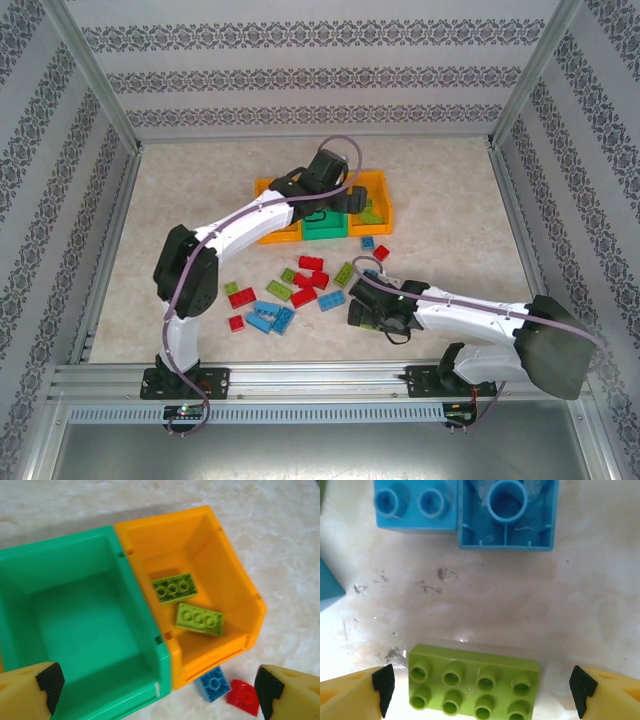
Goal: Sort the legos into containers by color
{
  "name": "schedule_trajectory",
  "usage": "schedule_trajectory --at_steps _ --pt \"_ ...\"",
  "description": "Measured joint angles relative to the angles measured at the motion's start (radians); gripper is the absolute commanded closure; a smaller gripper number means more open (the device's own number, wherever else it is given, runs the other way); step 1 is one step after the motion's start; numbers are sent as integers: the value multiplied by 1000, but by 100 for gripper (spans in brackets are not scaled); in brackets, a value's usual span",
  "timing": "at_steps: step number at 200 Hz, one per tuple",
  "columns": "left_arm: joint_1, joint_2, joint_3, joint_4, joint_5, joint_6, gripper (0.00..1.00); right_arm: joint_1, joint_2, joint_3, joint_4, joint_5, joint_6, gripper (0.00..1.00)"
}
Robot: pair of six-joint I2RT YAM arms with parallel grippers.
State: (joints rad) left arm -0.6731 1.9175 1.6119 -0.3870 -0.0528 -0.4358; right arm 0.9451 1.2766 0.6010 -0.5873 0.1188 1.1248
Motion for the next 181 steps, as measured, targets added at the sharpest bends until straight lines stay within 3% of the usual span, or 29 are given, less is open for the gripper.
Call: schedule_trajectory --at_steps 108,181 --pt "1 -241 -288 12 -193 40 1 13 116 61 -76 11 12 34" --pt "48 -390 -450 -4 -261 40 1 -24 69 97 -127 39 -68 36"
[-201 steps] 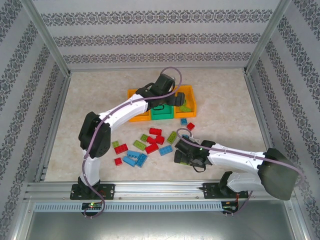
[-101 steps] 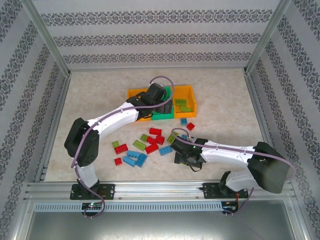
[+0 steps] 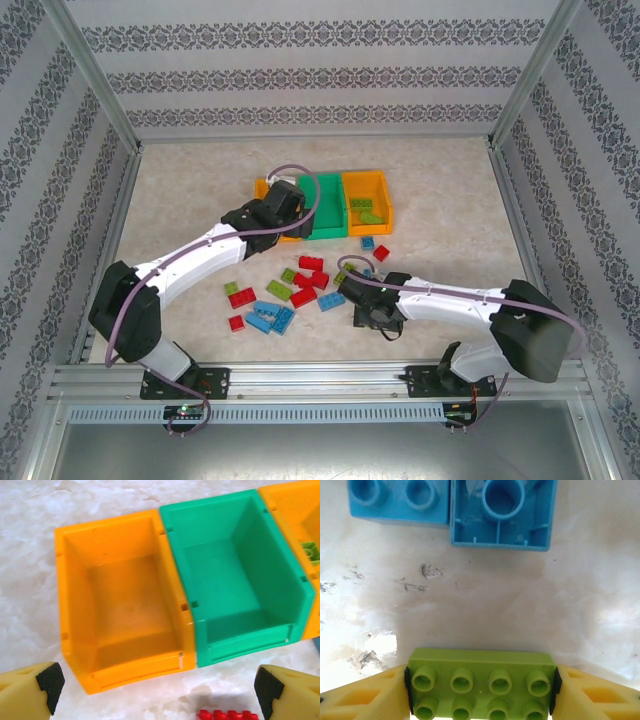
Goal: Sort the legos into containers by color
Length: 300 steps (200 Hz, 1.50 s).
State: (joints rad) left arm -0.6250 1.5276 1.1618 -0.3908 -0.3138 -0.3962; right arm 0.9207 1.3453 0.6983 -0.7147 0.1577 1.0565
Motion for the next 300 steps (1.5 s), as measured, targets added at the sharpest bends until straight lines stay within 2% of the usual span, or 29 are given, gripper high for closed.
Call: schedule_trajectory --at_steps 36,66,87,126,164,206,231,300 --pt "26 -91 -83 -25 -17 0 1 -158 -67 79 -1 10 -137 36" --pt "60 -156 -154 -55 -20 -5 1 -282 -56 193 10 11 -274 35" --pt "78 -181 -201 -82 -20 -19 1 -368 13 316 27 11 -374 35" --pt "87 -206 -269 -149 -8 -64 1 -482 229 554 84 11 -520 35" --pt "104 -224 -335 -193 28 -122 1 -542 438 713 125 6 -606 35" --pt "119 -224 -380 -232 82 -178 1 -561 592 811 128 -3 -653 29" --pt "123 -224 -389 -238 109 -195 1 -561 618 846 132 -8 -669 22" --pt "139 -211 -407 -261 158 -227 4 -558 632 851 142 -18 -675 16"
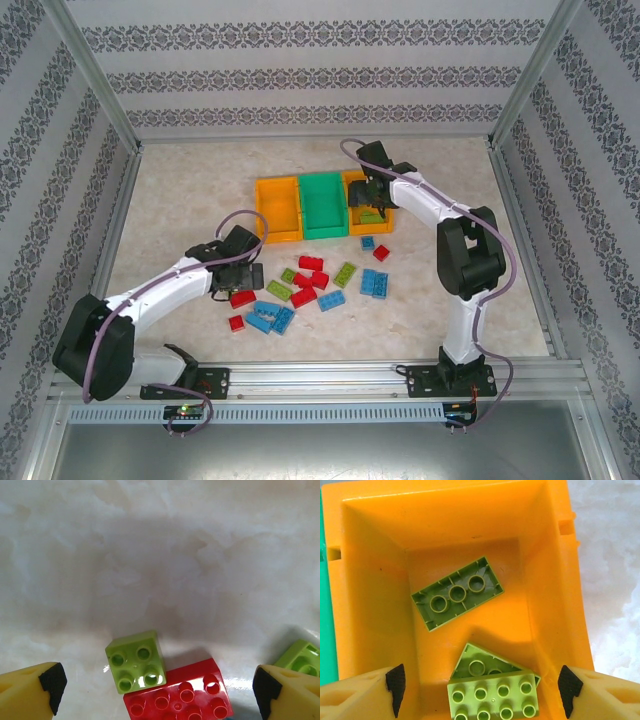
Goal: Sort the legos into containers by color
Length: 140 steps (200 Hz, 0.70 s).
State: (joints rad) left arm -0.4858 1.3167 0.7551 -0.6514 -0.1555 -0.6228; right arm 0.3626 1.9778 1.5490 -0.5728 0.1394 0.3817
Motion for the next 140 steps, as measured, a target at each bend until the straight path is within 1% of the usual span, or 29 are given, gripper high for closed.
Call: schedule_trajectory --at_steps 24,72,101,121,140 --pt "25 20 -23 0 30 -15 6 0 -6 -15 19 -3 0 14" --pt "122 25 -76 23 103 -45 14 0 -87 -104 35 -10 0 14" --pt "132 25 -82 32 129 -56 16 0 -131 -133 45 -10 1 14" --pt "135 27 -82 48 146 -64 19 0 -150 -140 52 -10 1 14" --pt "137 45 -82 69 164 -69 25 0 -165 -154 57 -10 0 13"
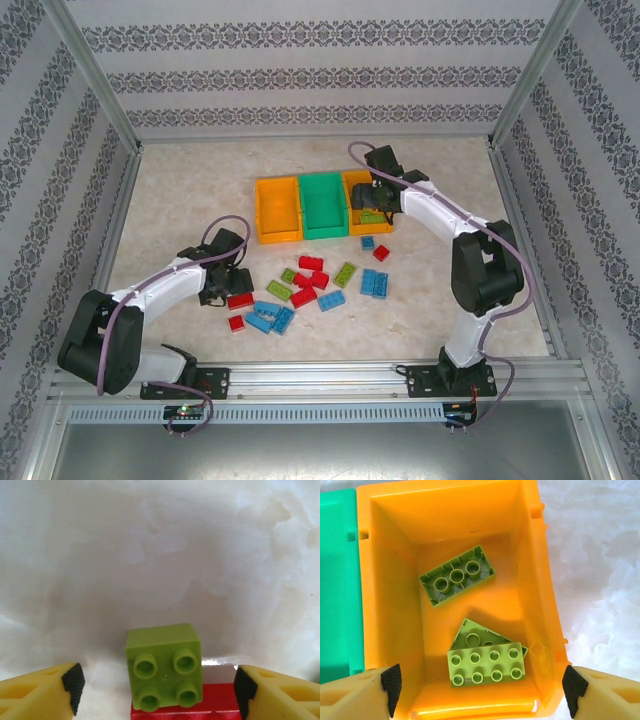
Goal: Sort the legos into containers by color
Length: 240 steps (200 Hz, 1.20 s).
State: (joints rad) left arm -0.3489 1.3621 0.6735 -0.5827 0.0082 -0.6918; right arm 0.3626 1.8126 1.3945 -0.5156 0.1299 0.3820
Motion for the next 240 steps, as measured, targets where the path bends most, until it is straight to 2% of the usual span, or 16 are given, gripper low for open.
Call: schedule_trajectory --at_steps 27,63,92,172,213,240 --pt "5 39 1 19 7 -4 35 0 -23 -29 2 1 0 13" --pt "13 46 4 2 -19 -4 57 -5 -82 -92 16 3 0 13" --pt "17 43 4 -3 -27 -4 64 -8 -146 -168 32 13 0 13" --pt "8 33 15 38 19 18 68 -49 -288 -383 58 28 14 12" --pt "-70 28 102 56 42 37 67 -58 -347 -462 64 28 35 11" --pt "-157 65 213 61 53 41 67 -58 -381 -532 91 19 58 11"
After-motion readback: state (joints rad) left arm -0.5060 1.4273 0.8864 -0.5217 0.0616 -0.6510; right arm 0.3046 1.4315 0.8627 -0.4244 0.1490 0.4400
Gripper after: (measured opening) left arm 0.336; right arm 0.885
